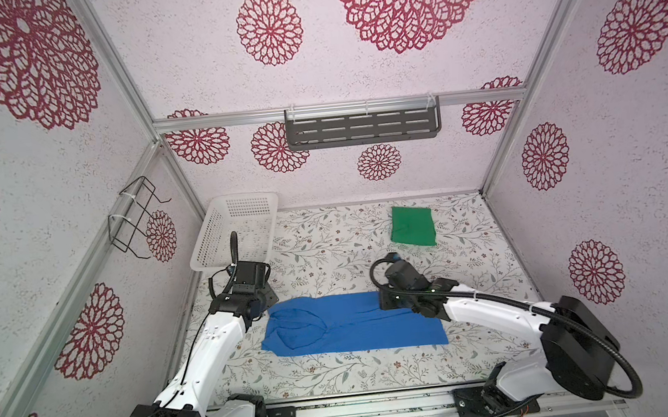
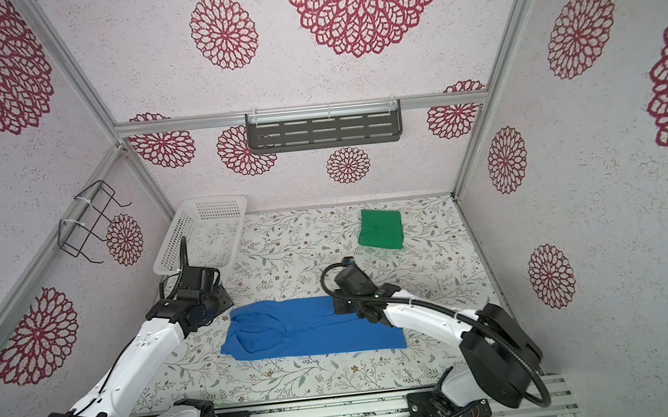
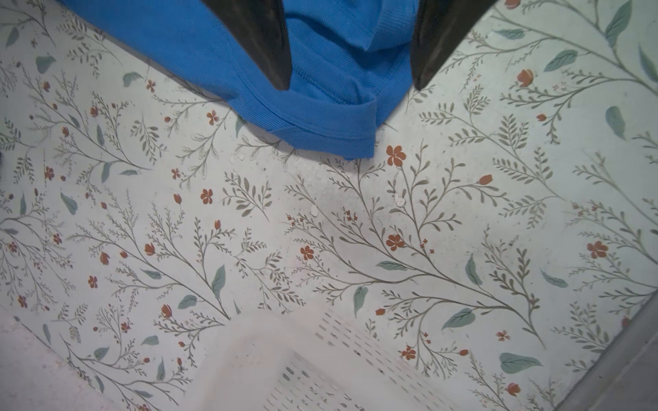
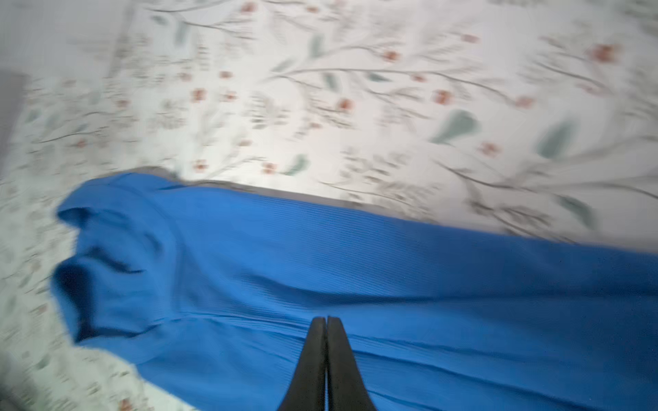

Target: Fold and stack the tank tops

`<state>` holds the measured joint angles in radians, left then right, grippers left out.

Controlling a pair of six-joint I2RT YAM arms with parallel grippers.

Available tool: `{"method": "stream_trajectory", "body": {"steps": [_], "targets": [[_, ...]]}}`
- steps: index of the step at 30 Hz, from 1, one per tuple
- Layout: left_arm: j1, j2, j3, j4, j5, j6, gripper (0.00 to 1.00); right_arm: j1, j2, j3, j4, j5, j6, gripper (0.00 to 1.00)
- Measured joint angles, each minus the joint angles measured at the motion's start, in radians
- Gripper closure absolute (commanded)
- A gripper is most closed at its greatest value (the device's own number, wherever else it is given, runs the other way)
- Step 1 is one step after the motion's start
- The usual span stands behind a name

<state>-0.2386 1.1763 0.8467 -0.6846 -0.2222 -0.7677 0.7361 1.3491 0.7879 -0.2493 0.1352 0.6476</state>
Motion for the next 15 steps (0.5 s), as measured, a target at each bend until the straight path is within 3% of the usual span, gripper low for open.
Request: {"method": "stream_trajectory", "body": {"steps": [7, 15], "targets": [[-0.277, 0.194, 0.108, 0.022, 0.064, -0.076, 0.47, -0.206, -0.143, -0.083, -0.119, 0.043, -0.011, 0.97], [-0.458, 0.372, 0.116, 0.125, 0.108, -0.188, 0.50, -0.291, 0.072, 0.044, -0.134, 0.017, -0.090, 0.96]]}}
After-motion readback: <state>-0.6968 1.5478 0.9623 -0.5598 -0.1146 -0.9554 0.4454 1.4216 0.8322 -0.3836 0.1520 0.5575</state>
